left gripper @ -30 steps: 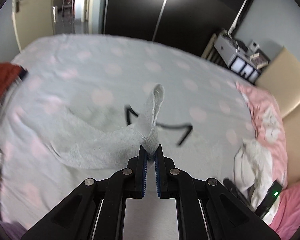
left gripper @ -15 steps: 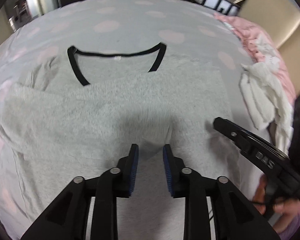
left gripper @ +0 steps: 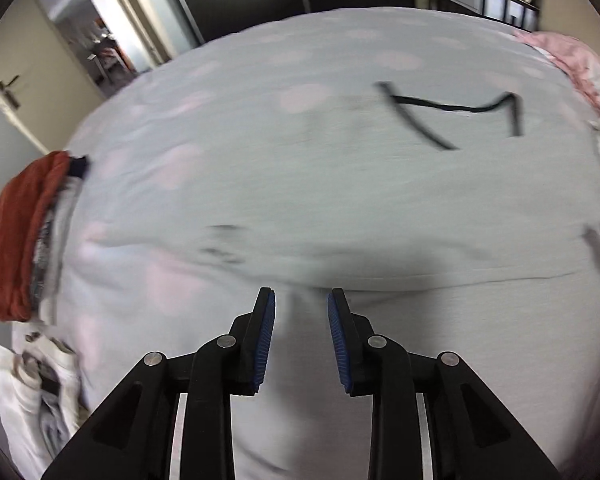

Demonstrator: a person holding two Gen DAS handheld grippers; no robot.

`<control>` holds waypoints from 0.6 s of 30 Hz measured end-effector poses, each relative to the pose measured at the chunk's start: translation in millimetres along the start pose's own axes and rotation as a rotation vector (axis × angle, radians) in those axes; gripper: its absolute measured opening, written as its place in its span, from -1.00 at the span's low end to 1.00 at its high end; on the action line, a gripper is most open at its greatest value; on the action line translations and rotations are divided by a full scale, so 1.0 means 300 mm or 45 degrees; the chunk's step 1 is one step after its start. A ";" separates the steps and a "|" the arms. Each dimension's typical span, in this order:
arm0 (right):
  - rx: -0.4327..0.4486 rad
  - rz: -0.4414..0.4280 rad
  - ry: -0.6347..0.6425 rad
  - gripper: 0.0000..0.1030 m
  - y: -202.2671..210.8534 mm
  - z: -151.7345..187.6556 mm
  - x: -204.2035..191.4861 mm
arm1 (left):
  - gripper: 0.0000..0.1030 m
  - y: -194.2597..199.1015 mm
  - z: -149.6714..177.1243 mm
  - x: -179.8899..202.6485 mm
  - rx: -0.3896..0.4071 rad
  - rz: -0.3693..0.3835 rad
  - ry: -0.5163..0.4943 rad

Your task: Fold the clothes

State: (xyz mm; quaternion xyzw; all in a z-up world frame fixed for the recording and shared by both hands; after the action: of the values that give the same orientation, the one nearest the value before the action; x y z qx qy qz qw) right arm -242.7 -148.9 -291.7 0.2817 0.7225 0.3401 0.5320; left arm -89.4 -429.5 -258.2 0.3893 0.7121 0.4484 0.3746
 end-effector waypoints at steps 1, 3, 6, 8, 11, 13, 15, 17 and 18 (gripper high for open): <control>-0.019 0.020 -0.006 -0.53 -0.018 0.009 -0.014 | -0.43 -0.018 0.000 -0.054 0.012 -0.006 0.022; -0.058 0.062 -0.022 -0.52 -0.054 0.026 -0.043 | -0.43 -0.046 -0.005 -0.153 0.051 0.049 0.126; -0.105 0.126 -0.060 -0.49 -0.097 0.035 -0.075 | -0.43 -0.105 -0.004 -0.246 0.057 0.232 0.289; -0.147 0.159 -0.083 -0.49 -0.126 0.049 -0.097 | -0.43 -0.132 -0.002 -0.266 0.045 0.279 0.269; -0.194 0.188 -0.117 -0.51 -0.166 0.080 -0.119 | -0.43 -0.163 0.003 -0.295 0.033 0.332 0.258; -0.201 0.207 -0.142 -0.73 -0.184 0.096 -0.133 | -0.43 -0.169 0.007 -0.305 0.017 0.402 0.315; -0.174 0.247 -0.126 -0.83 -0.172 0.098 -0.162 | -0.43 -0.157 0.004 -0.295 0.005 0.519 0.339; -0.133 0.288 -0.084 -0.86 -0.141 0.087 -0.209 | -0.43 -0.139 0.002 -0.290 0.012 0.578 0.348; -0.104 0.301 -0.042 -0.86 -0.110 0.071 -0.249 | -0.42 -0.130 0.003 -0.288 0.018 0.598 0.350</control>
State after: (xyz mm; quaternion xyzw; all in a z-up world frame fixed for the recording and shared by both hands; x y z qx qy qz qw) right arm -203.2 -222.3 -278.9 0.3485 0.6611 0.4248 0.5110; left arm -61.0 -517.7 -278.7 0.4817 0.6496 0.5666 0.1577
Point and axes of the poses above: each gripper's, at about its wrist camera, not at the fingertips, and y roughly against the way its jaws point, x to its right, z to its underside, the point moved 8 cm from there along -y, roughly the way its jaws point, and after that the axes turned 8 degrees about -x, right-handed, at the moved point
